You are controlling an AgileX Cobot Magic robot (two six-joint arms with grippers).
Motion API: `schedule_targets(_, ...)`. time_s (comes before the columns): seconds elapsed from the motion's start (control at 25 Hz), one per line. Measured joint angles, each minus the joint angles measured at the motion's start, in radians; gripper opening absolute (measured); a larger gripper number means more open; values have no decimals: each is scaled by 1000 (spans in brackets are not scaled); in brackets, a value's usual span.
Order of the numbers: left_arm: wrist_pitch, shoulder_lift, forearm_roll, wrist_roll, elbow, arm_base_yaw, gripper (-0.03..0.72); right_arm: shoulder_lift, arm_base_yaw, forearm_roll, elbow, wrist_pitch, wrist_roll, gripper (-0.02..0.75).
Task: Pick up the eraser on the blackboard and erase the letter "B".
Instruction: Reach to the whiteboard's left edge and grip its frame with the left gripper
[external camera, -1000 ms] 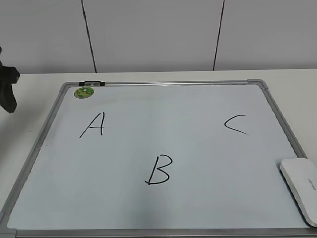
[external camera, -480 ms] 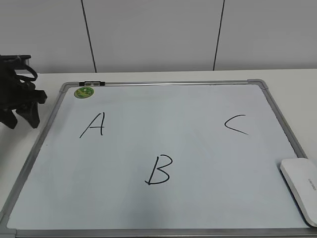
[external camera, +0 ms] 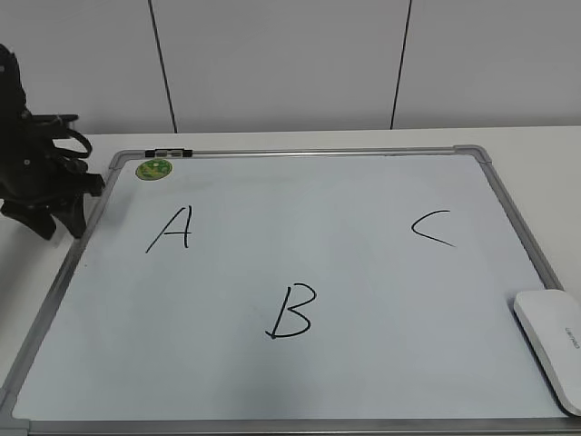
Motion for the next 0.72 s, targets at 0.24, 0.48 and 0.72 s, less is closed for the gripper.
schedule_targets(0.24,10,32,0,0,-2,0,326,0,0,0,0,0,0,545)
schedule_targets(0.48,5,33,-2,0,-2,0,259,0,0,0,0,0,0,545)
schedule_targets(0.72,11,45,-18,0,-10,0,211,0,0,0,0,0,0,545)
